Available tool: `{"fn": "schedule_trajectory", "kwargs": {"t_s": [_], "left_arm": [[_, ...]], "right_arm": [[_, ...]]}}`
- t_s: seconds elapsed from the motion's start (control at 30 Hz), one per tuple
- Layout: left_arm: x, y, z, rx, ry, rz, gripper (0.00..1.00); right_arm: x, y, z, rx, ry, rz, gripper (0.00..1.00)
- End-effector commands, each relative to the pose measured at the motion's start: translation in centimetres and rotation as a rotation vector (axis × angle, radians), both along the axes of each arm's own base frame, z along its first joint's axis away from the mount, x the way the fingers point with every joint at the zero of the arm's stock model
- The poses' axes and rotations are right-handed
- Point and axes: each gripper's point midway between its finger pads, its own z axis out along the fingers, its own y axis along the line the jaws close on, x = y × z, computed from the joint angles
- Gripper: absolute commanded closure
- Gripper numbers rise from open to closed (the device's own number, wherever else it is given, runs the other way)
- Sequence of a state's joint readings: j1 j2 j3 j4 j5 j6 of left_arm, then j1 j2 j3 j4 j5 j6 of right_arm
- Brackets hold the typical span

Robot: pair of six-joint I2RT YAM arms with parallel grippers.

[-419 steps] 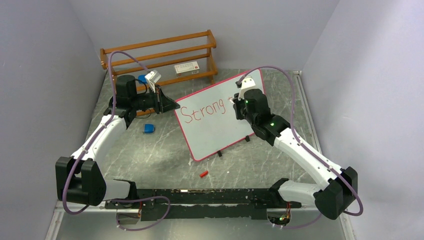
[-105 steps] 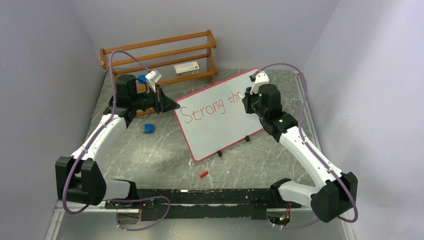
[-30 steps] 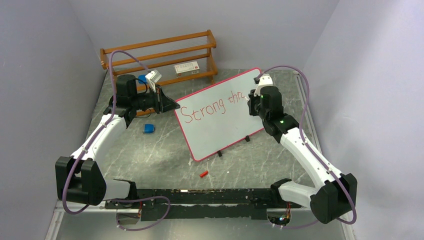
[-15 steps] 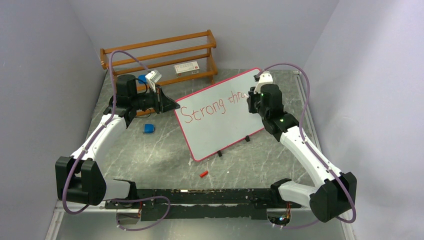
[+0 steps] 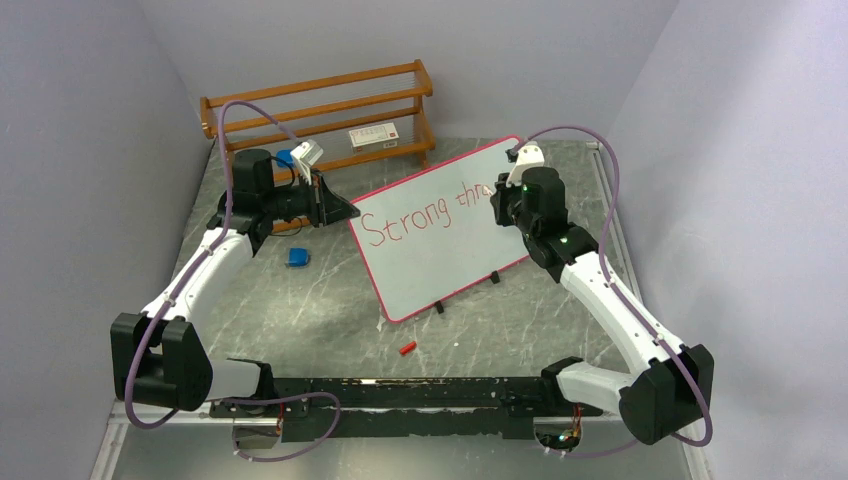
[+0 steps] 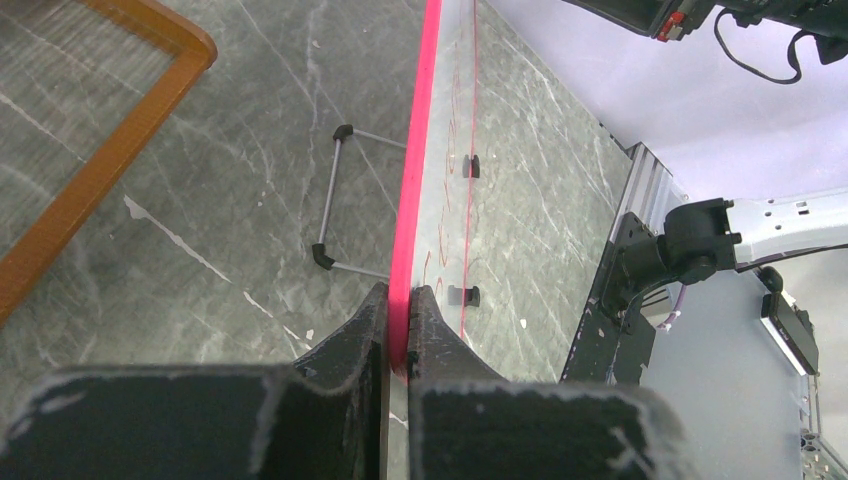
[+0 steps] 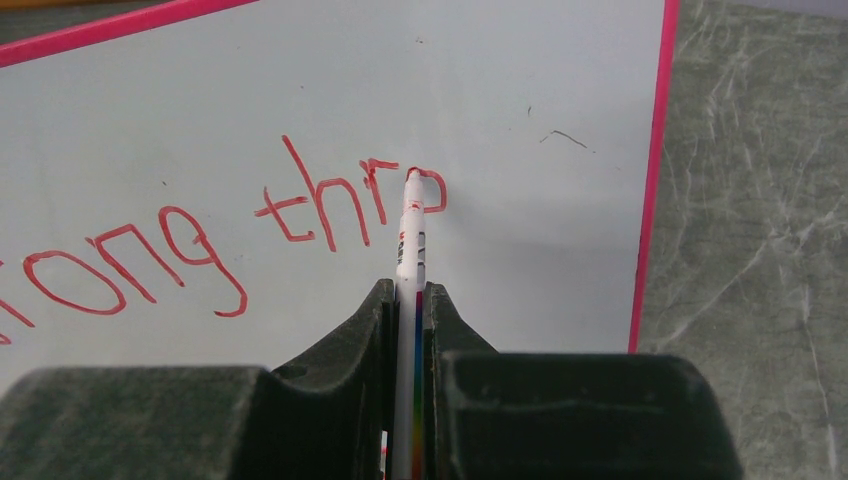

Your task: Write a sentence on the whiteboard

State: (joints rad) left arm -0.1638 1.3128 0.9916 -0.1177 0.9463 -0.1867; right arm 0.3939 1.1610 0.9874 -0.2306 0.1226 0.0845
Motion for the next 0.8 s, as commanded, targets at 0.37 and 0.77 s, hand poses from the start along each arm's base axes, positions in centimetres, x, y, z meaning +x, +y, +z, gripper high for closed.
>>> {"fn": "schedule_trajectory", "kwargs": {"t_s": [0.37,0.77], "left_arm": [[-0.5,-0.2,-3.1,0.079,0.052,-0.005,0.95],[-0.5,-0.2,-3.1,0.078,0.052,-0.006,0.95]], "right_arm": [[0.2,-2.0,1.7,-0.023,-0.052,-0.05,1.0],[1.1,-1.4,1.8,-0.021,-0.052,-0.027,1.0]]}}
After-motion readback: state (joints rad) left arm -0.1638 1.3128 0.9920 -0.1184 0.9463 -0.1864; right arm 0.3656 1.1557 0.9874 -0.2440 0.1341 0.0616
